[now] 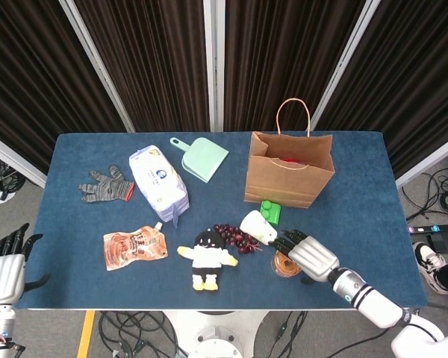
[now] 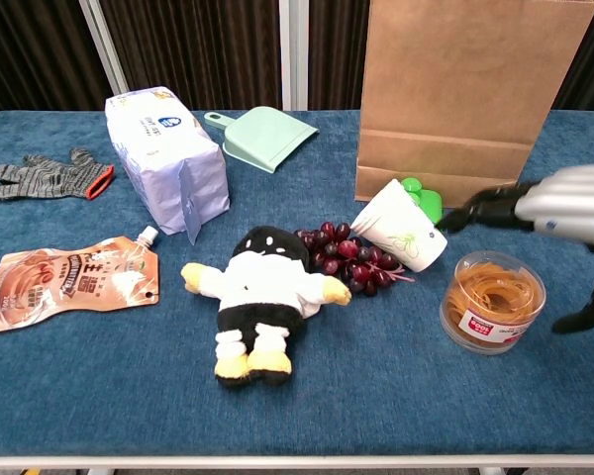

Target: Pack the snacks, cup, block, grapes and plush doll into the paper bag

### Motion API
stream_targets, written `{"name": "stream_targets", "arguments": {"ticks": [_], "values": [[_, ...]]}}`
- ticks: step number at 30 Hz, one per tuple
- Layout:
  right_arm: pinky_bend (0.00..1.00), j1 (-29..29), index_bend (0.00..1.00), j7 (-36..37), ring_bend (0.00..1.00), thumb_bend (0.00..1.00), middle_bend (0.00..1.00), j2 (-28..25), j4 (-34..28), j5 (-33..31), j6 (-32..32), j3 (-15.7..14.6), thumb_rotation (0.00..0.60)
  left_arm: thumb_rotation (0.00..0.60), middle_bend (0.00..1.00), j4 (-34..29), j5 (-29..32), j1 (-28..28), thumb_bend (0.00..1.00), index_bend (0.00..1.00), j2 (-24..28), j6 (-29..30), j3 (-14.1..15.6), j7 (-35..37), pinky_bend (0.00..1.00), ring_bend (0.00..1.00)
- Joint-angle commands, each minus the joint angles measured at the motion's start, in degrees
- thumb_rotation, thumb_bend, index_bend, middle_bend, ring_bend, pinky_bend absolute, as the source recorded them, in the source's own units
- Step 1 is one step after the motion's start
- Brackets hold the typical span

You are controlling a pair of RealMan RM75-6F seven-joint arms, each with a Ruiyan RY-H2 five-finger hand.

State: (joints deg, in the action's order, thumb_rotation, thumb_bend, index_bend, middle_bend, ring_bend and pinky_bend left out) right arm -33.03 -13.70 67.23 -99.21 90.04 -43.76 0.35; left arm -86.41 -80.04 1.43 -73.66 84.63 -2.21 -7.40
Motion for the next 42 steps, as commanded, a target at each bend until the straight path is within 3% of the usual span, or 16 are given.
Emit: {"name": "stream_targets", "arguments": {"ticks": [1, 4, 7, 9, 11, 14, 21, 29, 35, 42], "values": [[0.12, -0.37, 0.0, -1.74, 0.0, 0.0, 0.1, 1.59, 1.24, -1.91, 1.2, -0.75, 0.6, 0.6, 0.16, 0.23, -0.03, 0.17, 0.12, 0.27, -0.16, -0.28, -0.04, 0.13, 0.13, 0.11], [0.12, -0.67, 0.0, -3.09, 0.0, 0.01, 0.1, 2.93, 2.5, -3.13, 1.82, -1.2, 0.6, 0.6, 0.16, 0.33, -0.29, 0.26, 0.12, 0.27, -0.3, -0.28, -0.02, 0.36, 0.13, 0.11], [0.13, -0.49, 0.02, -5.3, 0.0, 0.09, 0.13, 5.17, 4.63, -3.38, 0.39, -1.2, 0.6, 0.6, 0.16, 0.43, -0.43, 0.24, 0.12, 0.27, -0.37, -0.27, 0.04, 0.58, 0.13, 0.11], [0.23, 0.13, 0.15, -6.82, 0.08, 0.16, 0.25, 6.97, 6.26, -2.52, -2.65, -0.79, 0.6, 0.6, 0.16, 0.4, -0.37, 0.29, 0.12, 0.27, -0.24, -0.3, -0.08, 0.75, 0.13, 0.11], [0.42, 0.75, 0.37, -6.35, 0.24, 0.22, 0.4, 7.94, 7.1, -0.97, -5.81, -0.57, 0.6, 0.6, 0.16, 0.43, -0.34, 0.08, 0.12, 0.27, -0.22, -0.15, 0.05, 0.81, 0.13, 0.11], [0.52, 1.02, 0.48, -3.35, 0.32, 0.24, 0.47, 6.69, 5.7, 1.0, -9.03, -0.23, 0.6, 0.6, 0.16, 0.51, -0.39, -0.09, 0.12, 0.27, -0.2, 0.07, 0.1, 0.95, 0.13, 0.11], [0.55, 2.77, 0.51, 2.31, 0.32, 0.24, 0.47, -0.5, -0.21, 6.94, -20.72, 1.92, 0.6, 0.6, 0.16, 0.23, -0.9, 0.22, 0.12, 0.27, -0.23, 0.06, 0.0, 0.77, 0.13, 0.11], [0.52, 7.31, 0.52, 2.58, 0.32, 0.23, 0.48, -7.22, -5.14, 6.86, -37.1, 9.12, 0.6, 0.6, 0.16, 0.14, -1.09, 0.66, 0.12, 0.27, -0.19, -0.28, -0.17, 0.55, 0.13, 0.11], [0.52, 7.78, 0.53, 4.54, 0.32, 0.23, 0.48, -12.58, -8.51, 0.0, -39.58, 15.04, 0.6, 0.6, 0.16, 0.24, -1.07, 0.89, 0.12, 0.27, -0.35, -0.58, -0.21, 0.6, 0.13, 0.11], [0.52, 4.69, 0.53, 5.12, 0.32, 0.23, 0.48, -14.23, -7.29, -10.98, -35.05, 20.53, 0.6, 0.6, 0.16, 0.41, -0.77, 1.01, 0.12, 0.27, -0.48, -1.04, -0.15, 0.7, 0.13, 0.11]]}}
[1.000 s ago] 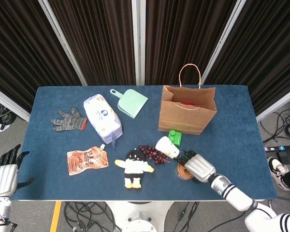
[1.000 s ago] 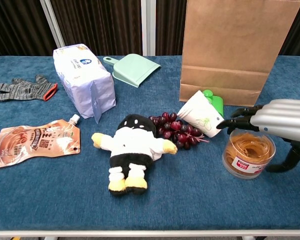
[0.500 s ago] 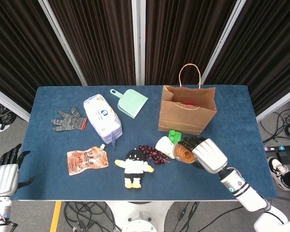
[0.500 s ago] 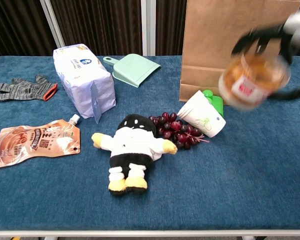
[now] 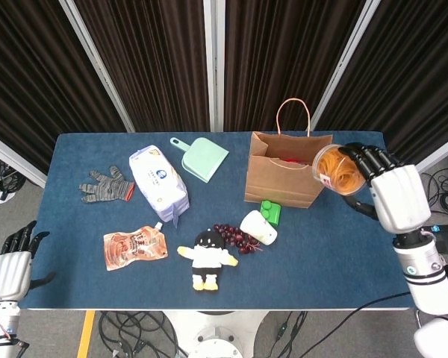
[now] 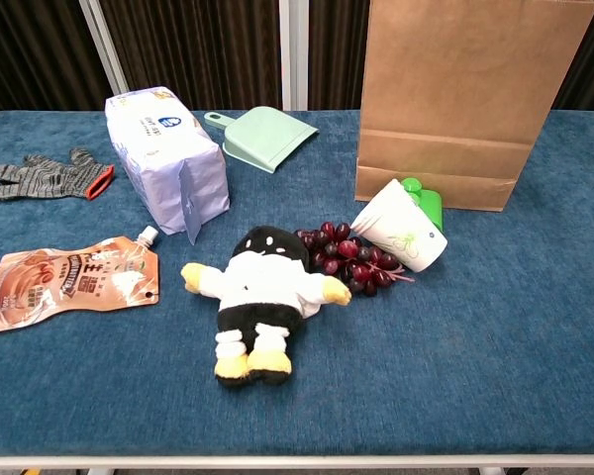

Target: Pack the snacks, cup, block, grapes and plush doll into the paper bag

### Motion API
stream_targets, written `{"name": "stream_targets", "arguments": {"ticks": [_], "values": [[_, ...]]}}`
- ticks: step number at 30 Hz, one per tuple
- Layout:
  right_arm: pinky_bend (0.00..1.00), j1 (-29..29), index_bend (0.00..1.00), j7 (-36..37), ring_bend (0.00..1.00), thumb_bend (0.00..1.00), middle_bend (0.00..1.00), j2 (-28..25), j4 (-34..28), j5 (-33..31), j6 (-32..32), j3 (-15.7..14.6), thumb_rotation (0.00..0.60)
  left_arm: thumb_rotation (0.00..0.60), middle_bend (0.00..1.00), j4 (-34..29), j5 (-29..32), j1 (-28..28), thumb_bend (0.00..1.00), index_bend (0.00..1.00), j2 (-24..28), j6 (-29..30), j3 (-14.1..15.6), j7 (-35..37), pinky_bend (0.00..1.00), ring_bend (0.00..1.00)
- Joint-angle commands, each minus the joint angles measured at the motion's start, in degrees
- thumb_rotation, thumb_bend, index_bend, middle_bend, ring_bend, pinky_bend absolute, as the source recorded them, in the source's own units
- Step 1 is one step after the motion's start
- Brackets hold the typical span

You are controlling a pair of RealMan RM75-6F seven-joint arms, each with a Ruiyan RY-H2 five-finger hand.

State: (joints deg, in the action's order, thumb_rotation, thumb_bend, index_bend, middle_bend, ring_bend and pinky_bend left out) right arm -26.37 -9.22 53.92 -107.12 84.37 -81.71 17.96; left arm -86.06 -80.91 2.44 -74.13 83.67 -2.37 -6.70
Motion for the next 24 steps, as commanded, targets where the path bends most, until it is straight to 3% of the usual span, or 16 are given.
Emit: {"name": "stream_targets", "arguments": {"ticks": [1, 5, 11, 17, 24], "values": [[0.52, -2.69, 0.53, 0.47, 0.32, 0.23, 0.48, -0.74, 1.14, -6.95, 4.01, 3.49, 0.6, 0.6, 0.16, 0.08, 0.15, -0.01, 0.12, 0.27, -0.02, -0.1, 0.01, 0.01, 0.13, 0.11], [0.51, -7.0, 0.53, -3.43, 0.32, 0.23, 0.47, 1.87, 4.66, -14.25, 9.92, 4.91, 0.6, 0.6, 0.16, 0.06, 0.2, 0.03, 0.12, 0.27, -0.05, -0.1, -0.02, 0.02, 0.13, 0.11], [0.49, -13.3, 0.53, -8.03, 0.31, 0.23, 0.45, 7.42, 10.79, -20.91, 17.83, 4.48, 0.6, 0.6, 0.16, 0.27, 0.64, -0.04, 0.12, 0.27, -0.16, -0.32, -0.03, 0.19, 0.13, 0.11], [0.46, -17.37, 0.51, -11.75, 0.31, 0.23, 0.44, 13.21, 16.66, -24.16, 19.94, 3.97, 0.6, 0.6, 0.16, 0.74, 1.29, -0.36, 0.12, 0.27, -0.26, -0.6, 0.14, 0.69, 0.13, 0.11], [0.42, -18.87, 0.45, -13.5, 0.28, 0.23, 0.41, 15.65, 17.48, -24.78, 20.99, 2.37, 0.6, 0.6, 0.16, 1.21, 1.45, -0.49, 0.12, 0.27, -0.55, -0.72, 0.21, 1.19, 0.13, 0.11]]}}
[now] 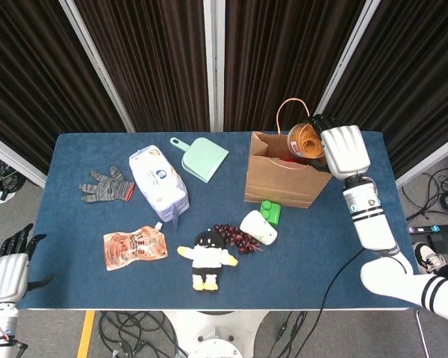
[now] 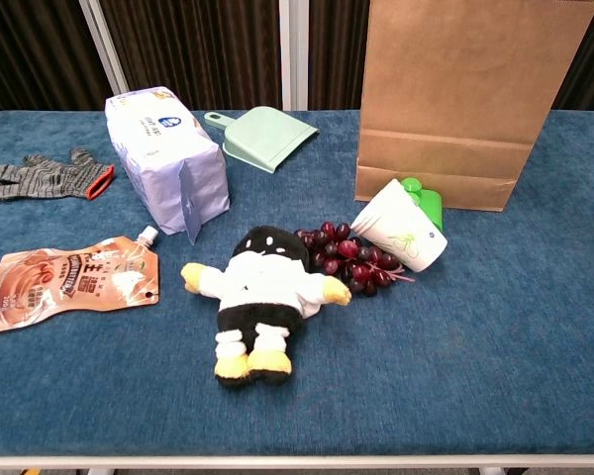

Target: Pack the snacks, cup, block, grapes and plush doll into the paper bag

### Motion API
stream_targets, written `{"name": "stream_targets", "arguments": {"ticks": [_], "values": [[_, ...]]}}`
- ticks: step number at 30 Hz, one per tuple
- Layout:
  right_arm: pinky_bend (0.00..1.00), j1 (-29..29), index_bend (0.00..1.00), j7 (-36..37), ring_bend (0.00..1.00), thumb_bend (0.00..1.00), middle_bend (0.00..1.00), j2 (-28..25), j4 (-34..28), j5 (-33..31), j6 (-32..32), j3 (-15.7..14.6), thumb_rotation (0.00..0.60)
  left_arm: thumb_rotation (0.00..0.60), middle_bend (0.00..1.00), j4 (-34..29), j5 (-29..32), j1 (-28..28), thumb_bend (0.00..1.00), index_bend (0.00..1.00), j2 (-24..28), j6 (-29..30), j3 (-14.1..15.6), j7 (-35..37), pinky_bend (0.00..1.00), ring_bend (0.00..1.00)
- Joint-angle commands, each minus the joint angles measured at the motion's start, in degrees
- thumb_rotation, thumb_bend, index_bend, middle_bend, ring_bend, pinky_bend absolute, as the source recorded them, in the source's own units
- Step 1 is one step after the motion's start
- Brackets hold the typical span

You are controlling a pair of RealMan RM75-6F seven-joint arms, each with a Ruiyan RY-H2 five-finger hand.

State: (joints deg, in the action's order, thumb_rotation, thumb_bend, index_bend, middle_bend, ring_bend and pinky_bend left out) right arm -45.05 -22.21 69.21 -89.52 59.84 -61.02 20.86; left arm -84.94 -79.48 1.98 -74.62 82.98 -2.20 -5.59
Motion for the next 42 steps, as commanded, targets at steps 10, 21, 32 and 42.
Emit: {"name": "stream_targets", "arguments": {"ticks": [10, 21, 32, 42], "values": [[0.23, 0.52, 0.04, 2.17, 0.04, 0.23, 0.21, -1.31, -2.6, -1.54, 2.08, -1.45, 0.6, 0.6, 0.16, 0.56, -0.34, -0.21, 0.12, 0.27, -0.28, 0.29, 0.16, 0.5, 0.13, 0.11], [0.15, 2.21, 0.0, 6.2, 0.0, 0.23, 0.14, -4.53, -5.13, -0.12, 1.26, -1.43, 0.6, 0.6, 0.16, 0.26, -0.76, 0.15, 0.12, 0.27, -0.2, 0.28, -0.05, 0.12, 0.13, 0.11], [0.04, 1.55, 0.0, 7.16, 0.0, 0.21, 0.07, -5.13, -5.04, -1.54, 3.83, -2.05, 0.6, 0.6, 0.16, 0.24, -0.64, 0.0, 0.12, 0.27, -0.17, 0.37, 0.01, 0.08, 0.13, 0.11], [0.14, 7.4, 0.01, 24.78, 0.01, 0.19, 0.21, -7.11, -10.22, 19.03, -6.36, -3.77, 0.6, 0.6, 0.16, 0.23, -0.51, -0.13, 0.12, 0.27, -0.01, 0.43, -0.01, 0.14, 0.13, 0.11]]}}
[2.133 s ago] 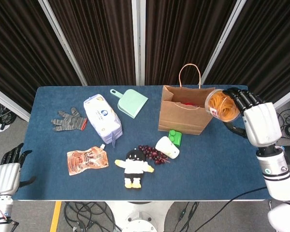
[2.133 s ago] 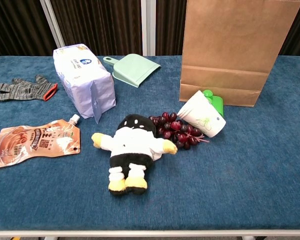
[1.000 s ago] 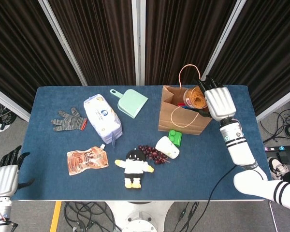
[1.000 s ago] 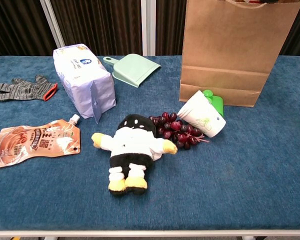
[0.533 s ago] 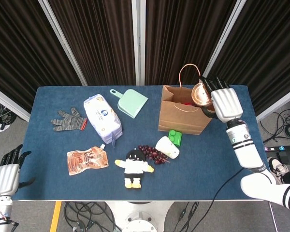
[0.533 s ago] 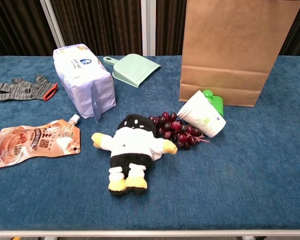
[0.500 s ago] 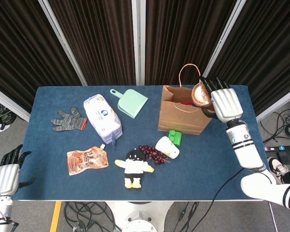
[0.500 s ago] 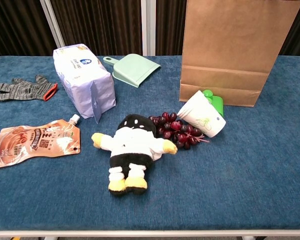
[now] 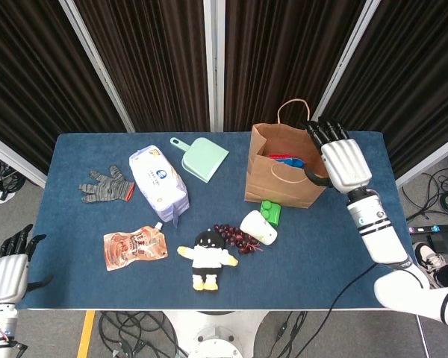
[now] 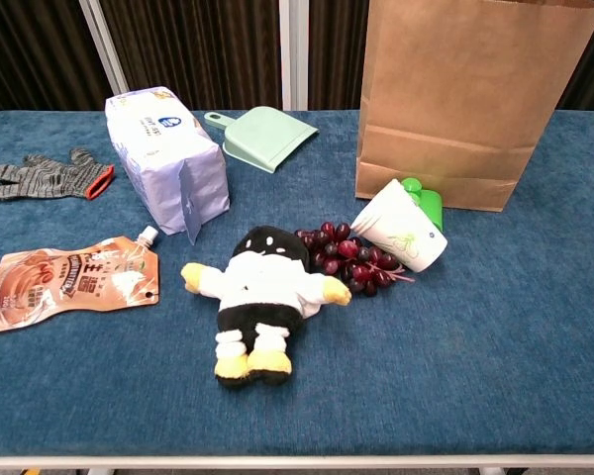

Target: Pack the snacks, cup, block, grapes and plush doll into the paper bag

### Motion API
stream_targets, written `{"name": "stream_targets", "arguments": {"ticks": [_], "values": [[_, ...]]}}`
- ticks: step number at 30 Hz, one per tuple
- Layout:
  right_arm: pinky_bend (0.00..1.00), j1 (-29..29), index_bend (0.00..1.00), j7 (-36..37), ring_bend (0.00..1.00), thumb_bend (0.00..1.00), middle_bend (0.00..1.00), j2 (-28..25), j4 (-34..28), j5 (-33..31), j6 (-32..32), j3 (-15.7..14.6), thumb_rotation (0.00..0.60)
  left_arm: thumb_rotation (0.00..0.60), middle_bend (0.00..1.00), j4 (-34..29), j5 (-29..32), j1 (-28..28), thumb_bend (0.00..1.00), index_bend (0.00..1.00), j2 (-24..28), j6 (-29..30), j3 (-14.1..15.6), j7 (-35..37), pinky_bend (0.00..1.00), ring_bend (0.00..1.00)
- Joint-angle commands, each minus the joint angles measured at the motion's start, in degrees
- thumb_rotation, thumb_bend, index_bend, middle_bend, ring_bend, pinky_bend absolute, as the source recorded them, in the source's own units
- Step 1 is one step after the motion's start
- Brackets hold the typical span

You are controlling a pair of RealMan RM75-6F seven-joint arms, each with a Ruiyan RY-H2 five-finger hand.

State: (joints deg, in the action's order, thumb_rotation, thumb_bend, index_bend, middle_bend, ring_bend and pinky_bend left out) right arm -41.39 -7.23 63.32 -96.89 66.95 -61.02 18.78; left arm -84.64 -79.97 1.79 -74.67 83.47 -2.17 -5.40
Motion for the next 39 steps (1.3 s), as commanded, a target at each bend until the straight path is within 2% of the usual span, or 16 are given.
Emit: {"name": "stream_targets", "arguments": {"ticks": [1, 2, 5, 11, 16, 19, 21, 25, 29, 35, 39], "values": [[0.2, 4.89, 0.04, 13.25, 0.04, 0.18, 0.24, -1.34, -3.22, 15.96, -8.64, -2.74, 0.6, 0.6, 0.16, -0.15, -0.05, 0.1, 0.12, 0.27, 0.05, -0.11, -0.01, -0.16, 0.13, 0.11], [0.26, 5.67, 0.08, 15.92, 0.09, 0.19, 0.27, -1.62, -3.54, 18.8, -9.99, -3.71, 0.6, 0.6, 0.16, -0.2, -0.09, 0.14, 0.12, 0.27, 0.05, -0.15, 0.01, -0.26, 0.13, 0.11], [0.33, 7.28, 0.17, 22.79, 0.16, 0.19, 0.33, -2.71, -4.01, 26.27, -12.88, -6.76, 0.6, 0.6, 0.16, -0.47, -0.3, 0.31, 0.12, 0.27, 0.13, -0.18, -0.01, -0.61, 0.13, 0.11], [0.33, 7.97, 0.2, 29.07, 0.16, 0.18, 0.33, -4.52, -4.64, 35.9, -14.05, -12.2, 0.6, 0.6, 0.16, -1.38, -0.81, 0.38, 0.12, 0.27, 0.44, 0.43, -0.11, -1.47, 0.13, 0.11], [0.33, 5.87, 0.2, 29.89, 0.16, 0.18, 0.32, -5.72, -4.65, 37.89, -8.44, -14.98, 0.6, 0.6, 0.16, -1.98, -0.67, 0.11, 0.12, 0.27, 0.71, 0.71, 0.01, -1.86, 0.13, 0.11], [0.33, 4.14, 0.2, 26.78, 0.16, 0.18, 0.31, -5.04, -4.63, 36.44, -2.72, -15.9, 0.6, 0.6, 0.16, -2.13, -0.55, -0.04, 0.12, 0.27, 0.79, 0.88, -0.01, -1.84, 0.13, 0.11], [0.33, 3.06, 0.2, 22.04, 0.16, 0.18, 0.31, -3.7, -4.07, 34.27, 1.28, -15.73, 0.6, 0.6, 0.16, -2.15, -0.48, -0.1, 0.12, 0.27, 0.7, 0.84, 0.06, -1.78, 0.13, 0.11], [0.33, 1.84, 0.2, 9.12, 0.15, 0.19, 0.31, 1.61, -1.36, 28.29, 6.2, -13.84, 0.6, 0.6, 0.16, -1.84, -0.57, -0.28, 0.12, 0.27, 0.56, 0.95, 0.24, -1.58, 0.13, 0.11], [0.26, -0.68, 0.2, -3.0, 0.08, 0.19, 0.26, 7.17, 1.68, 20.07, 12.68, -12.09, 0.6, 0.6, 0.16, -1.48, -0.32, -0.45, 0.12, 0.27, 0.47, 0.98, 0.19, -1.17, 0.13, 0.11], [0.19, -3.27, 0.2, -13.51, 0.01, 0.19, 0.2, 13.87, 6.5, 11.09, 16.77, -11.27, 0.6, 0.6, 0.16, -0.6, 0.41, -0.68, 0.12, 0.27, 0.19, 0.38, 0.29, -0.41, 0.13, 0.11], [0.19, -4.49, 0.2, -16.18, 0.01, 0.19, 0.2, 17.39, 9.64, 8.06, 17.44, -11.09, 0.6, 0.6, 0.16, -0.16, 0.37, -0.43, 0.12, 0.27, 0.12, 0.03, 0.14, -0.11, 0.13, 0.11]]}}
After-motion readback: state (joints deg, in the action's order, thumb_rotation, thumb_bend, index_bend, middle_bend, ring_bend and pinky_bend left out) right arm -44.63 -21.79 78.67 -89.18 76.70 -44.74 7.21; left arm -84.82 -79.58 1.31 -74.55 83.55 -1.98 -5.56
